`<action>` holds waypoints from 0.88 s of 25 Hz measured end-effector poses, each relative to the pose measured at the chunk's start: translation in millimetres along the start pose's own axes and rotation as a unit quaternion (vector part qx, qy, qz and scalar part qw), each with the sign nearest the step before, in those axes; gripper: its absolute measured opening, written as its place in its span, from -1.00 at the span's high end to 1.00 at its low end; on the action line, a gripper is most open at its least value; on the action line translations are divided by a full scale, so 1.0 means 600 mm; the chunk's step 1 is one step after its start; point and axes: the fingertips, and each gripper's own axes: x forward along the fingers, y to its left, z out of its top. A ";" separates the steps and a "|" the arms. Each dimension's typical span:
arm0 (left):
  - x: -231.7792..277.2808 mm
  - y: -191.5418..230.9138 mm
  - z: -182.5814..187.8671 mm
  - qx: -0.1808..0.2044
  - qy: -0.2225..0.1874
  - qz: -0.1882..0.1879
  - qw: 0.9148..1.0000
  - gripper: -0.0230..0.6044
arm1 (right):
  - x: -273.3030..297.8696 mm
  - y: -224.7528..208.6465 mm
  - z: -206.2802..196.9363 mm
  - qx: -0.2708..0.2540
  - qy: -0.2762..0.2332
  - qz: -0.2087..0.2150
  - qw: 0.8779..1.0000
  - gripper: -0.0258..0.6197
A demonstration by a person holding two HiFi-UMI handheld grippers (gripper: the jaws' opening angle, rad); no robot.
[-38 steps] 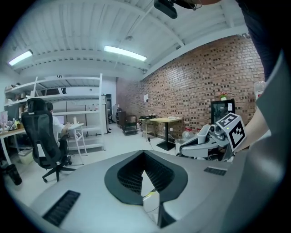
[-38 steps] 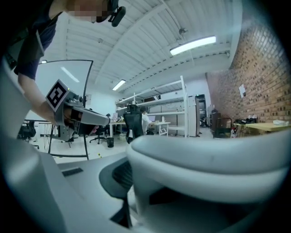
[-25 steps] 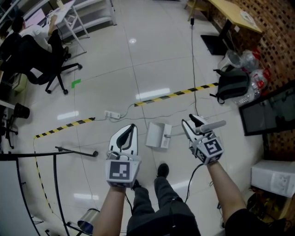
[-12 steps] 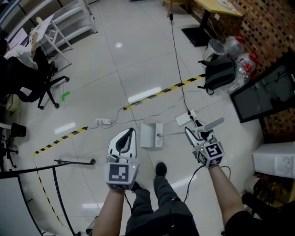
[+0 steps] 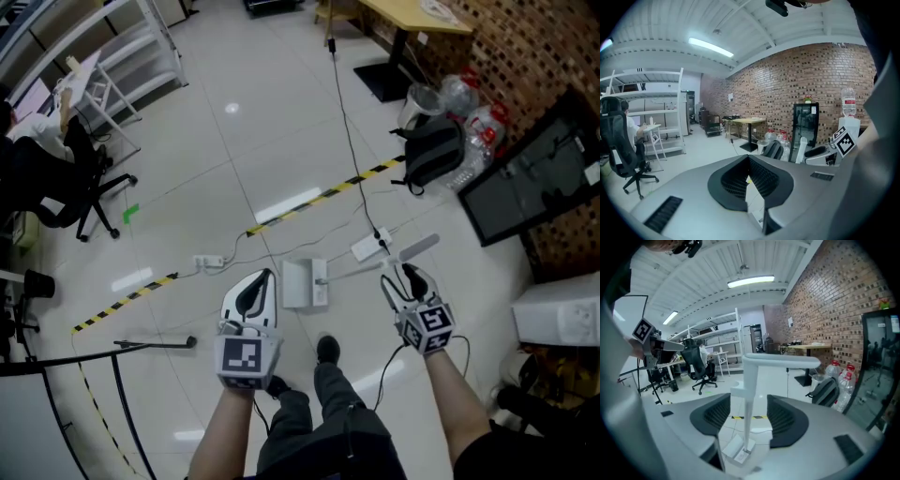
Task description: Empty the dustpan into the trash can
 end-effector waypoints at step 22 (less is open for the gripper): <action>-0.081 -0.087 0.289 0.066 -0.109 -0.120 0.984 0.94 | -0.212 0.144 0.431 -0.099 -0.182 -0.033 0.978 0.18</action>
